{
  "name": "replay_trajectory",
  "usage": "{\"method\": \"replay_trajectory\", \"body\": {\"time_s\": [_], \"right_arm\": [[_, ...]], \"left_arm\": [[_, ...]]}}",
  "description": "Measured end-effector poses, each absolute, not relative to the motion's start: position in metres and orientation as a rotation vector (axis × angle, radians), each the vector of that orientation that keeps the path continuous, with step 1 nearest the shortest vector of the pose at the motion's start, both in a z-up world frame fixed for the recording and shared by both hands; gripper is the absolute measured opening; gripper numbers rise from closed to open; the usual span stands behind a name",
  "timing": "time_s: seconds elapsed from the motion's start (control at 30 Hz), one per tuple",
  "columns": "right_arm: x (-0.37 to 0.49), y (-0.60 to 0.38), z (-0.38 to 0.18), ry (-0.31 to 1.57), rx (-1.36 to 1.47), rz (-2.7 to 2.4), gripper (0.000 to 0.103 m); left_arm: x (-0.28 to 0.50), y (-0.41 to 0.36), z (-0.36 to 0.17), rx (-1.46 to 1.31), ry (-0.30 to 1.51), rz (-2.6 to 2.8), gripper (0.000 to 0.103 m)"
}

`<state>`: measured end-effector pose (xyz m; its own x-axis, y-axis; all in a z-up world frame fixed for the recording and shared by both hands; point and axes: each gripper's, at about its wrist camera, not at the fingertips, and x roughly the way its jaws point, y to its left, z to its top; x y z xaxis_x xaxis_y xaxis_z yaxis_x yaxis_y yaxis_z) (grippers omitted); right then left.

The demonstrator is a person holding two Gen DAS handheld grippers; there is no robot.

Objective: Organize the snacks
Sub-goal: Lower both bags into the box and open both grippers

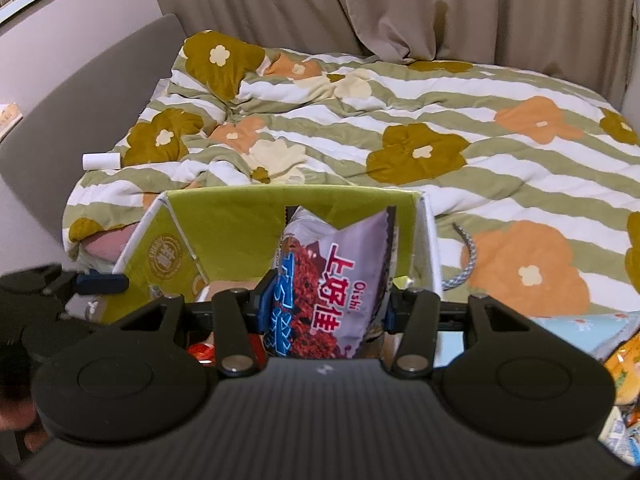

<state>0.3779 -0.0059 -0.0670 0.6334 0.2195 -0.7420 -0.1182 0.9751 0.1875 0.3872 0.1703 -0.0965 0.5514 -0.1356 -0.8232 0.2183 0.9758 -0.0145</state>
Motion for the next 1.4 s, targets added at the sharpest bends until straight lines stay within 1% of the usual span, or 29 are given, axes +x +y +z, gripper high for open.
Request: {"method": "replay_trajectory", "body": {"time_s": [0.2,0.3,0.33,0.37,0.63,0.93,1.17,1.4], "right_arm": [[0.389,0.006,-0.071,0.871,0.137,0.206,0.065],[0.393,0.011,-0.073,0.860,0.135,0.203,0.070],[0.394,0.012,-0.073,0.865,0.131,0.204,0.084],[0.397,0.014,-0.074,0.878,0.119,0.193,0.103],[0.389,0.016,-0.078,0.839,0.008,0.137,0.103],[0.383,0.012,-0.069,0.829,0.015,0.123,0.103],[0.358,0.004,-0.047,0.800,0.052,0.106,0.103],[0.313,-0.008,-0.015,0.740,0.070,0.057,0.103]], "left_arm": [[0.384,0.170,-0.095,0.091,0.958,-0.217,0.101],[0.384,0.170,-0.095,0.091,0.957,-0.219,0.101],[0.383,0.170,-0.096,0.089,0.958,-0.220,0.101],[0.384,0.170,-0.096,0.087,0.959,-0.221,0.101],[0.385,0.169,-0.098,0.093,0.965,-0.232,0.101],[0.383,0.168,-0.089,0.103,0.949,-0.244,0.101],[0.366,0.161,-0.066,0.119,0.915,-0.265,0.101],[0.339,0.150,-0.039,0.131,0.875,-0.296,0.101]]}}
